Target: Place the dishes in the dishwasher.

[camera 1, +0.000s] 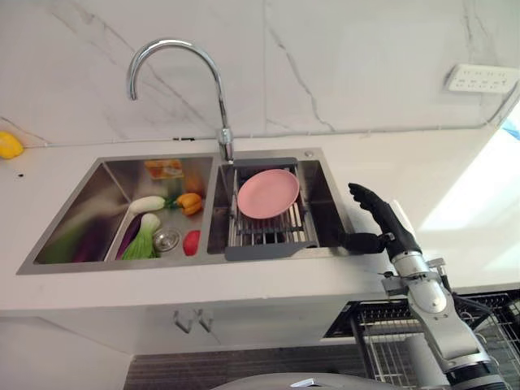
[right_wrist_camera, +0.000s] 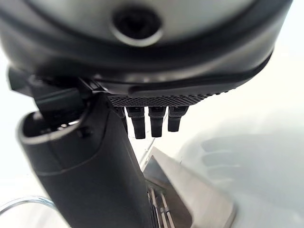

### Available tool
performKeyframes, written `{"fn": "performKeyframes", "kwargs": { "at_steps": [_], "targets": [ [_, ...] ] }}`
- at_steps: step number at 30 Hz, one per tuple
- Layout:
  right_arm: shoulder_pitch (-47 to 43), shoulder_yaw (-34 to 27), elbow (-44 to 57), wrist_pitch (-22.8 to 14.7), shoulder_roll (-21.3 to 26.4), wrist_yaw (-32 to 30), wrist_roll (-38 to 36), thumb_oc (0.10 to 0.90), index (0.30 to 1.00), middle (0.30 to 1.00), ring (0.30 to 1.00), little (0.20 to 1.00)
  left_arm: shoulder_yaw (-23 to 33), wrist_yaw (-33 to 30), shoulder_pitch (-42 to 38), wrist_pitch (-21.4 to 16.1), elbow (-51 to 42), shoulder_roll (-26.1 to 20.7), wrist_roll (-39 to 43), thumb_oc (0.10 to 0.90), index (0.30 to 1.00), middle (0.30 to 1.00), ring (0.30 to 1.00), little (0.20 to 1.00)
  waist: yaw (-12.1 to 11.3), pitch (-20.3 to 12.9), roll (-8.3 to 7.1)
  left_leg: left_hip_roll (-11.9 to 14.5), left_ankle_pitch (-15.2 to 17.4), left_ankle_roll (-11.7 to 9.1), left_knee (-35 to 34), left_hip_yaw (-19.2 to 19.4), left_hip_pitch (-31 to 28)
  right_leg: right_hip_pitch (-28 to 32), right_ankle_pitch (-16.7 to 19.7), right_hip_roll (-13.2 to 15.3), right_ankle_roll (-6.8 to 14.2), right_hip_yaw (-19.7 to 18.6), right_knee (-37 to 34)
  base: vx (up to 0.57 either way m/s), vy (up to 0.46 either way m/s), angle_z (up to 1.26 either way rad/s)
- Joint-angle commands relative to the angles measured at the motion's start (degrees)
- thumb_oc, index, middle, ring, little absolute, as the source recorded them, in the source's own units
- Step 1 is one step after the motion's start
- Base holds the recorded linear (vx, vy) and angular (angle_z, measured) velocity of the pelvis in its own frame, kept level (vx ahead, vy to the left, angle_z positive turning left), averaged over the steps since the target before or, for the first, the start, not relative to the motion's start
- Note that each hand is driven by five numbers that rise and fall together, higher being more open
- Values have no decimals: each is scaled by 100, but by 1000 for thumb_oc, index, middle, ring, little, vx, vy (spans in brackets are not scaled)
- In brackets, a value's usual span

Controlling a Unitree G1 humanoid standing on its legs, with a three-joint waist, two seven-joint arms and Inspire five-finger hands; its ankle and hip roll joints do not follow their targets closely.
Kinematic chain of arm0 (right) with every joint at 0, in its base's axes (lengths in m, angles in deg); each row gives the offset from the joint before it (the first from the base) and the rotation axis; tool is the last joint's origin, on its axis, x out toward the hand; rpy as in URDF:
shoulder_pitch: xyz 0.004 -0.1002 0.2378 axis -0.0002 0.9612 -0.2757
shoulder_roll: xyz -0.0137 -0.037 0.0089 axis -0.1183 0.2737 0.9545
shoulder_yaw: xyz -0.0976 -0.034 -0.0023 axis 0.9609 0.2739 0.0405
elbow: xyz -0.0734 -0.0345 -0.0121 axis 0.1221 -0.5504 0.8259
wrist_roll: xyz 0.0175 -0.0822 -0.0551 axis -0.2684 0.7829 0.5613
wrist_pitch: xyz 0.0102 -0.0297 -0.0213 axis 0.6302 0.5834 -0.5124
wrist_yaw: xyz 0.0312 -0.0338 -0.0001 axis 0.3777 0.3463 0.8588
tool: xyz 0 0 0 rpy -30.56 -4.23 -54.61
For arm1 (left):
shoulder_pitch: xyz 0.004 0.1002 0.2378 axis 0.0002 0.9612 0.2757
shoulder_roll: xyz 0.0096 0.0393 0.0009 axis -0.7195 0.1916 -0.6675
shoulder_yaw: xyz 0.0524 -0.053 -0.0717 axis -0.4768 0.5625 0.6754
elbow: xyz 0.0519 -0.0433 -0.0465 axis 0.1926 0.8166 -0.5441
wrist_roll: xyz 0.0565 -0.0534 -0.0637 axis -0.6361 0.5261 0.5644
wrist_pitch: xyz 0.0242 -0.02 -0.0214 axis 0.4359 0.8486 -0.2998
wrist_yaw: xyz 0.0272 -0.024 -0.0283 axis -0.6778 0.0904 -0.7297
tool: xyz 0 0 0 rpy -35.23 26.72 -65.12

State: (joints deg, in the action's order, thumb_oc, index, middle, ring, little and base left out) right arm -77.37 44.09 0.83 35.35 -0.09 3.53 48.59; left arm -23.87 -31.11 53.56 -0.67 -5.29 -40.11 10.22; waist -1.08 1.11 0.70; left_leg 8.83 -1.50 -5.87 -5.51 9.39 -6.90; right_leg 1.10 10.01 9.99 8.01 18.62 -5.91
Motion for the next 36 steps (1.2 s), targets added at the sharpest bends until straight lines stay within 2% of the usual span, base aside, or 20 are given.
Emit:
{"fn": "performKeyframes", "kwargs": {
  "at_steps": [1, 5, 10, 17, 29, 36],
  "targets": [
    [-873, -177, 548, -461, 172, -174, 616, 800, 900, 900, 900, 900, -174, -56, -441, -69, 155, -376, -89, 800, 900, 900, 900, 900, -104, 4, -217, -289, 356, 219, 103, 126, 132, 330, -798, 264, 203, 78, 103, 36, -62, -5],
    [-1539, 340, 283, -410, 430, -394, 1161, 800, 900, 900, 900, 900, -314, -103, -468, -50, 238, -378, -189, 800, 900, 900, 900, 900, -164, -24, -158, -217, 337, 172, 89, 132, 87, 385, -879, 187, 153, 77, 91, 33, -51, -4],
    [-1980, 697, 228, -357, 415, -443, 1235, 800, 900, 900, 900, 900, -388, -144, -502, -18, 293, -388, -178, 800, 900, 900, 900, 900, -186, -25, -100, -194, 342, 160, 93, 123, 63, 416, -921, 150, 115, 57, 91, 14, -11, -1],
    [-2216, 894, 245, -365, 288, -469, 1249, 800, 900, 900, 900, 900, -506, -156, -495, -16, 253, -363, -210, 800, 900, 900, 900, 900, -194, -52, -55, -198, 371, 173, 86, 103, 5, 480, -940, 162, 102, 44, 91, 16, 2, 4],
    [-2604, 1409, -296, -309, 300, -321, 1441, 800, 900, 900, 900, 900, -648, -142, -492, -64, 154, -387, -247, 800, 900, 900, 900, 900, -268, -63, -61, -262, 409, 206, 77, 53, -26, 515, -922, 206, 109, 96, 120, 3, 3, 1],
    [-3298, 1928, -1083, -209, 355, -377, 1723, 800, 900, 900, 900, 900, -789, -145, -499, -86, 196, -420, -261, 800, 900, 900, 900, 900, -385, -64, -95, -282, 412, 207, 74, 9, -12, 523, -903, 235, 118, 157, 124, 6, 6, 3]
  ]
}}
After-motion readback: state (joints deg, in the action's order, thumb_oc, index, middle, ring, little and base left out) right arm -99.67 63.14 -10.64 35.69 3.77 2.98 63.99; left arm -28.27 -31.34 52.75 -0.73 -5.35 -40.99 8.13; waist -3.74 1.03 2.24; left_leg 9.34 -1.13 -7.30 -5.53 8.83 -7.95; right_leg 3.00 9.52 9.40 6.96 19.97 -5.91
